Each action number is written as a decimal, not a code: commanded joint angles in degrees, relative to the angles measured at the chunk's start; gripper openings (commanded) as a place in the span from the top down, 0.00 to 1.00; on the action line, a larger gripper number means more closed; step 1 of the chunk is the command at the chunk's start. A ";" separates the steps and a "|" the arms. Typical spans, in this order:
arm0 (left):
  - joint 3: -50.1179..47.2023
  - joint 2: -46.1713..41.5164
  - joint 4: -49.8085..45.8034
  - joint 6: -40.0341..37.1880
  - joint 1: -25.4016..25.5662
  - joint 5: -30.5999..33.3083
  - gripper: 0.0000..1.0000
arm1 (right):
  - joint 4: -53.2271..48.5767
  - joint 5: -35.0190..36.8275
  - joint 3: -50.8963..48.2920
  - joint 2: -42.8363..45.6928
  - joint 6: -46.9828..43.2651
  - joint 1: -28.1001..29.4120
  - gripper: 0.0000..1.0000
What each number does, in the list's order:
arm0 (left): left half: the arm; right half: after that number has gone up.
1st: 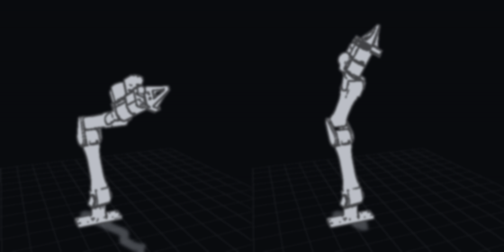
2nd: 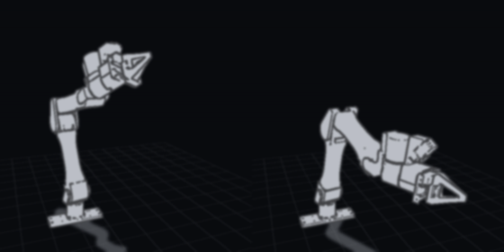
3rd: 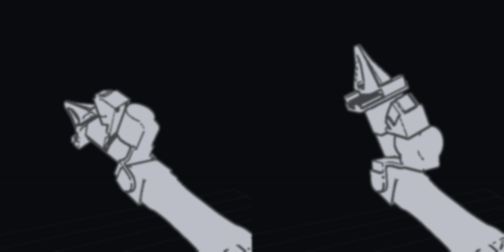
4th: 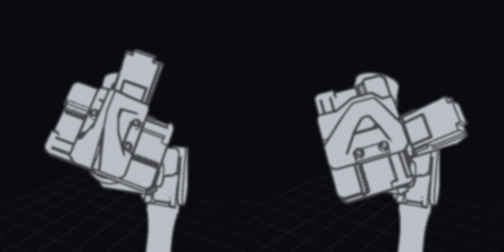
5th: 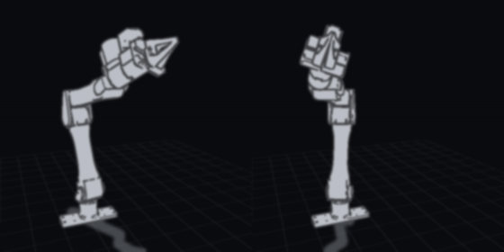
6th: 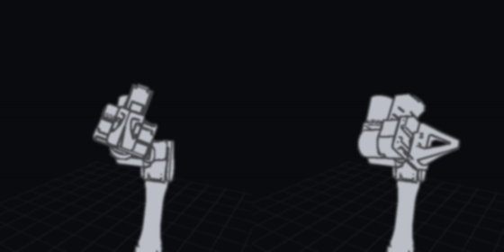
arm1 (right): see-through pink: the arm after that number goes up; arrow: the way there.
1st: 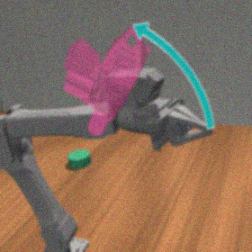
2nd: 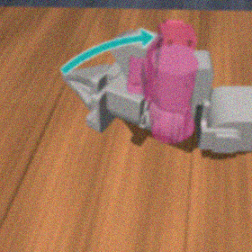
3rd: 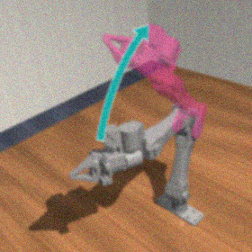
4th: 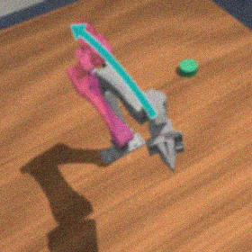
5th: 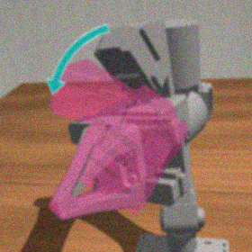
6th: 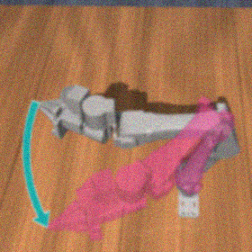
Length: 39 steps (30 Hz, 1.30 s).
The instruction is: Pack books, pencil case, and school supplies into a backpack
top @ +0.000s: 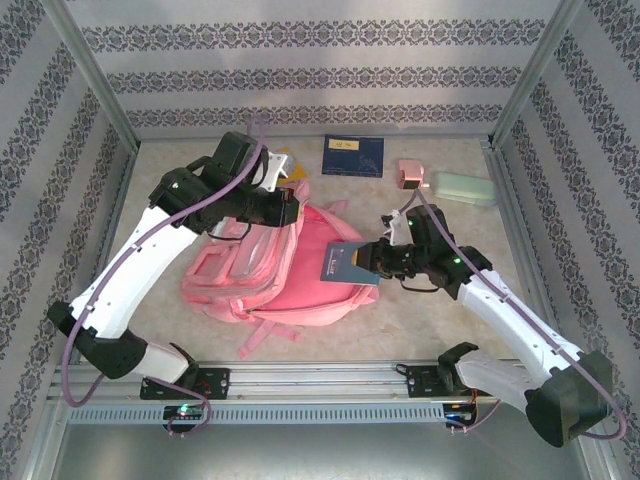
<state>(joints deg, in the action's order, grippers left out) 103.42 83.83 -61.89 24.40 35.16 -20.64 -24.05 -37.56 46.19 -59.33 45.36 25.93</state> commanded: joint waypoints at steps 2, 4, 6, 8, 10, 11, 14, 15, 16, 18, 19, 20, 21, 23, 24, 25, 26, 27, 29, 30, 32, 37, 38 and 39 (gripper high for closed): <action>6.26 2.13 1.44 -0.80 -0.35 -6.62 1.00 | 8.89 -3.20 0.83 -0.50 2.67 1.40 1.00; 8.02 3.13 1.50 -0.38 -0.35 -7.41 1.00 | 10.94 -4.29 1.23 -1.56 3.67 2.08 1.00; 9.39 4.05 2.01 -0.16 -0.35 -7.92 1.00 | 11.66 -4.41 2.64 -3.75 3.57 2.54 1.00; 10.11 4.76 3.16 -0.06 -0.34 -9.11 1.00 | 14.23 -5.11 3.72 -7.18 4.92 2.61 1.00; 10.23 5.24 4.88 0.58 -0.34 -10.94 1.00 | 17.55 -5.58 5.03 -11.37 7.22 3.00 1.00; 10.31 5.51 5.60 1.01 -0.35 -11.65 1.00 | 19.08 -5.22 5.57 -13.25 8.62 3.41 1.00; 10.40 6.16 8.48 2.09 -0.31 -14.90 1.00 | 24.26 -1.44 6.90 -18.93 13.51 5.58 1.00; 10.53 6.36 9.25 2.09 -0.35 -15.48 1.00 | 25.84 -0.48 7.30 -21.03 14.67 6.47 1.00; 10.81 6.52 9.87 1.90 -0.35 -15.89 1.00 | 26.47 0.15 7.90 -23.28 15.67 7.13 1.00; 11.80 7.07 10.79 1.70 -0.35 -16.56 1.00 | 27.45 0.59 8.86 -26.99 17.07 8.15 1.00; 12.34 7.61 11.10 1.71 -0.35 -16.90 1.00 | 28.74 0.81 9.10 -29.09 18.00 8.65 1.00; 13.28 8.23 11.29 1.98 -0.35 -17.47 1.00 | 30.10 1.31 9.26 -30.79 18.92 9.23 1.00; 13.81 8.81 11.82 2.46 -0.35 -18.38 1.00 | 30.76 2.02 9.61 -32.23 19.35 9.69 1.00; 14.42 9.70 13.55 3.69 -0.35 -20.04 1.00 | 31.01 4.05 10.92 -35.55 19.96 10.82 1.00; 14.44 9.92 14.40 4.16 -0.34 -20.58 1.00 | 31.02 4.92 11.42 -37.08 20.28 11.37 1.00; 14.53 10.08 15.23 4.57 -0.29 -21.07 1.00 | 31.34 5.99 12.15 -38.76 20.93 11.98 0.96; 14.68 10.27 15.84 4.84 -0.32 -21.26 1.00 | 32.34 6.55 12.61 -40.26 21.49 12.64 0.94; 15.01 10.53 16.42 4.95 -0.31 -21.37 1.00 | 33.66 7.45 13.25 -42.16 22.35 13.52 0.91; 15.40 10.97 16.88 5.29 -0.33 -21.71 1.00 | 36.38 8.74 13.65 -45.28 24.75 14.66 0.85; 15.41 11.14 17.18 5.52 -0.33 -21.91 1.00 | 38.74 9.06 13.66 -46.81 26.12 15.21 0.82; 15.00 11.41 17.93 6.09 -0.28 -22.57 1.00 | 40.95 9.77 14.15 -48.76 27.31 15.65 0.74; 14.96 11.27 16.69 4.56 -0.31 -21.21 1.00 | 39.21 11.00 14.17 -47.02 24.55 15.30 0.50; 15.12 11.27 15.99 4.04 -0.35 -20.41 1.00 | 38.20 11.12 13.82 -45.85 23.46 14.92 0.45; 15.23 11.26 15.28 3.48 -0.43 -19.63 1.00 | 38.08 10.89 13.35 -44.73 22.87 14.52 0.40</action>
<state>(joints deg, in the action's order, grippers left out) 115.35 96.73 -52.25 29.78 35.14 -38.94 13.45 -28.40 59.18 -107.55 70.65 41.01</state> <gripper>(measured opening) 0.051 0.565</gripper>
